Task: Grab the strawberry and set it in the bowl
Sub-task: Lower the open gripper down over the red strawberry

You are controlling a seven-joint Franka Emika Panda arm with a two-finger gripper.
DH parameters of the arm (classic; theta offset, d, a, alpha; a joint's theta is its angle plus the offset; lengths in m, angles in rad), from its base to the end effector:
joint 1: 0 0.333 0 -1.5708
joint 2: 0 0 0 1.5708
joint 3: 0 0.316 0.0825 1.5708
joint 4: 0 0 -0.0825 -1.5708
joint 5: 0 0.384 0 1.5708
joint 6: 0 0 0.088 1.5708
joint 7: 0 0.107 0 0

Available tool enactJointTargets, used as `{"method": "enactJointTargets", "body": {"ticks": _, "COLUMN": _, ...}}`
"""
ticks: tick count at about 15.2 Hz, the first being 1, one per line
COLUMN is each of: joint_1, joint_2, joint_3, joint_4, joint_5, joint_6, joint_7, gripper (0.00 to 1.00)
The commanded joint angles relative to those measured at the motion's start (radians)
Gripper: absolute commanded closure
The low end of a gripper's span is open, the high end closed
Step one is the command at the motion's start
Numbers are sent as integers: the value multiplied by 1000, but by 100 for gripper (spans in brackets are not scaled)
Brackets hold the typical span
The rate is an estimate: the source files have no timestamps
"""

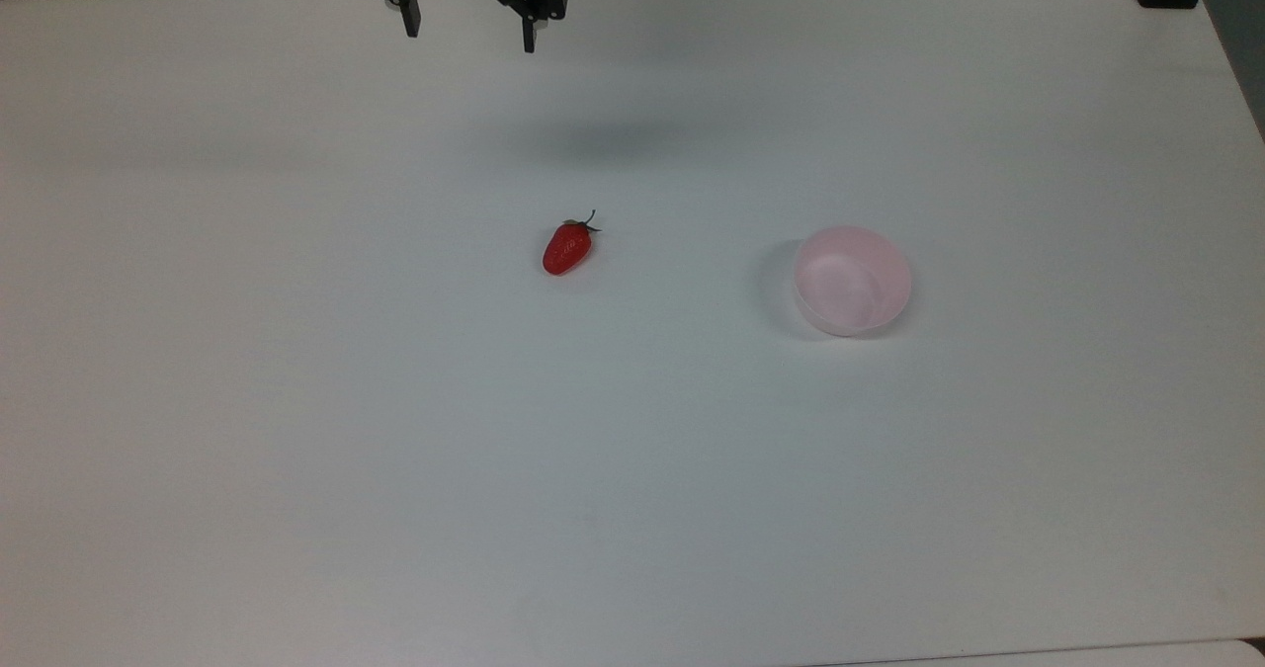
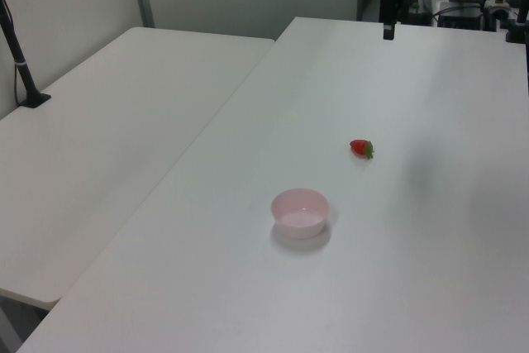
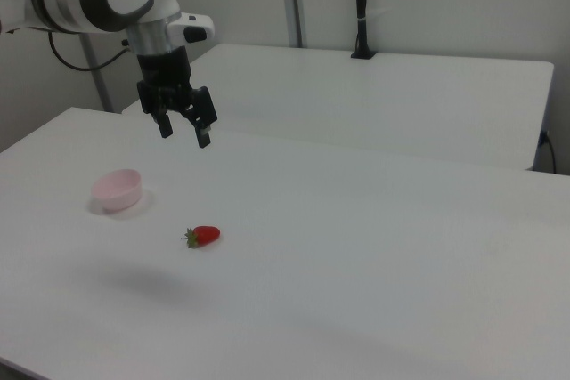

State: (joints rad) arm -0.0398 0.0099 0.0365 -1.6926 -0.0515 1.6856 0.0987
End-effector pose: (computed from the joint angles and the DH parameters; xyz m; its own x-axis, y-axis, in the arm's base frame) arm 0.5633 -0.0069 0.5712 0.9953 -0.0958 -0.0120 -0.0951 -0.9941 0.0521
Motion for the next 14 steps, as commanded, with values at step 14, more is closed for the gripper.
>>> {"method": "enactJointTargets", "body": {"ticks": 14, "joint_1": 61, "joint_2": 228, "joint_3": 8, "joint_4": -266, "joint_5": 25, "joint_6": 433, "joint_7": 397, "gripper": 4}}
